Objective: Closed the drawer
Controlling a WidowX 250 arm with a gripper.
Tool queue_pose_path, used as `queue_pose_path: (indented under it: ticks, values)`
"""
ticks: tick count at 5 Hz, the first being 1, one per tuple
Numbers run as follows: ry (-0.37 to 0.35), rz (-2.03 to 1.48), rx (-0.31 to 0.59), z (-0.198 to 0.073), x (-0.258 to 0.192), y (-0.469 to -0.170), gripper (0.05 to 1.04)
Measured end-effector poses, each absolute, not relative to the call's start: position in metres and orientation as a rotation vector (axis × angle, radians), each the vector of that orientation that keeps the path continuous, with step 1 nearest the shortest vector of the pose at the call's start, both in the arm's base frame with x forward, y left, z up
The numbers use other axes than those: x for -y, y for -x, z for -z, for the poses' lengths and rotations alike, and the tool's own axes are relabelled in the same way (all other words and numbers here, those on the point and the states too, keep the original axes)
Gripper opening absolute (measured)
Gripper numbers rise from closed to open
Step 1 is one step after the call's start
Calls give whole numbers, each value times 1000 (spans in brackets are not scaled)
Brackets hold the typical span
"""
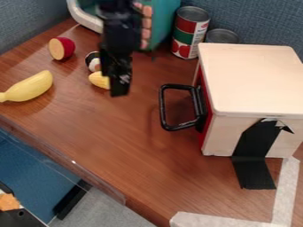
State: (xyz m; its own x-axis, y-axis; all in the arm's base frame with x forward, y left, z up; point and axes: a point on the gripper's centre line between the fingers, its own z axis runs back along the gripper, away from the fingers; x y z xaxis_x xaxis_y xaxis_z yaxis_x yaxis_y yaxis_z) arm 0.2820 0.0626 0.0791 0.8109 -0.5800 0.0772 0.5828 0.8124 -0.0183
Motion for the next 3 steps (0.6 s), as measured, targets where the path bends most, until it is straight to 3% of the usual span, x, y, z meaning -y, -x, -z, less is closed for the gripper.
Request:
queue_pose_path:
  ticks: [1,3]
  values:
    - [3,610,71,-98,-77,-268,1000]
    - [-120,550,186,-133,-98,-240,1000]
